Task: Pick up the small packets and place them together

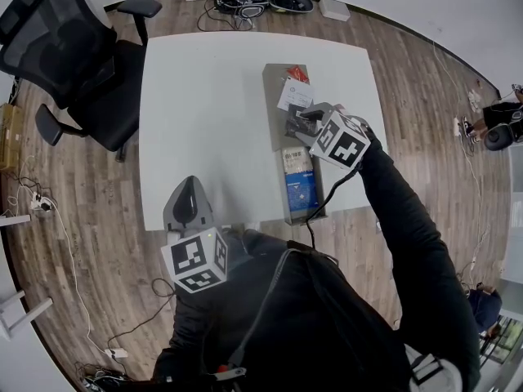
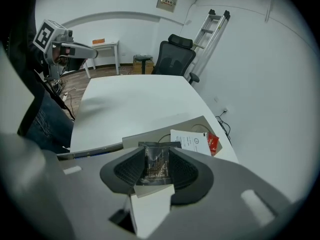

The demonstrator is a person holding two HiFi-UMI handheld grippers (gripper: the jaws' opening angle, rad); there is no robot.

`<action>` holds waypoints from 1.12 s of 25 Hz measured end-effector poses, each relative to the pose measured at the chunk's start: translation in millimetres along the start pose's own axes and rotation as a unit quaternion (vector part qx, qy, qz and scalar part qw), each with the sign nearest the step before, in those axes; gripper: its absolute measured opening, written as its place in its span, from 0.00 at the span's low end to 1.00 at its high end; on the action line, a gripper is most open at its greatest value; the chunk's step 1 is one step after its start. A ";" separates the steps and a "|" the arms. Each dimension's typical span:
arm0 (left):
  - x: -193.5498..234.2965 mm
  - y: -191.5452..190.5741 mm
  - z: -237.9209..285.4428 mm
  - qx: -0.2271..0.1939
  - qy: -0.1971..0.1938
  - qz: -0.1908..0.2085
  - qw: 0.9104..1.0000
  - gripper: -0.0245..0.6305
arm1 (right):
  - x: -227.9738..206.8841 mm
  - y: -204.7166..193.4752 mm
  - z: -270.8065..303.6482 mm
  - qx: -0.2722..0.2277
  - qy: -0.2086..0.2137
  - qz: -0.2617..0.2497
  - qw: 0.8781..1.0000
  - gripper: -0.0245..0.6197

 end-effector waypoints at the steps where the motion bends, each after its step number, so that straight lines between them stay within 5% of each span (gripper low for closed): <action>1: -0.5 0.0 0.3 0.000 0.000 0.000 1.000 0.04 | 1.0 1.0 -5.3 -0.004 -0.002 -0.002 1.000 0.26; 10: -6.9 -2.8 1.4 0.003 -0.012 0.004 1.000 0.04 | 41.3 -1.3 -38.7 -0.016 0.017 -0.028 0.999 0.27; 28: -9.0 -9.4 -12.0 0.007 -0.018 0.006 1.000 0.04 | 147.3 -25.4 3.0 0.037 0.154 -0.069 0.985 0.34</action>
Point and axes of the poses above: the fingertips, and each gripper's own axes: z forward along the fingers, x to its left, y out of its top, the point moved 8 cm from there along -z, backward along the fingers, and after that the axes turned 8 degrees about -z, right-handed, at the moved point
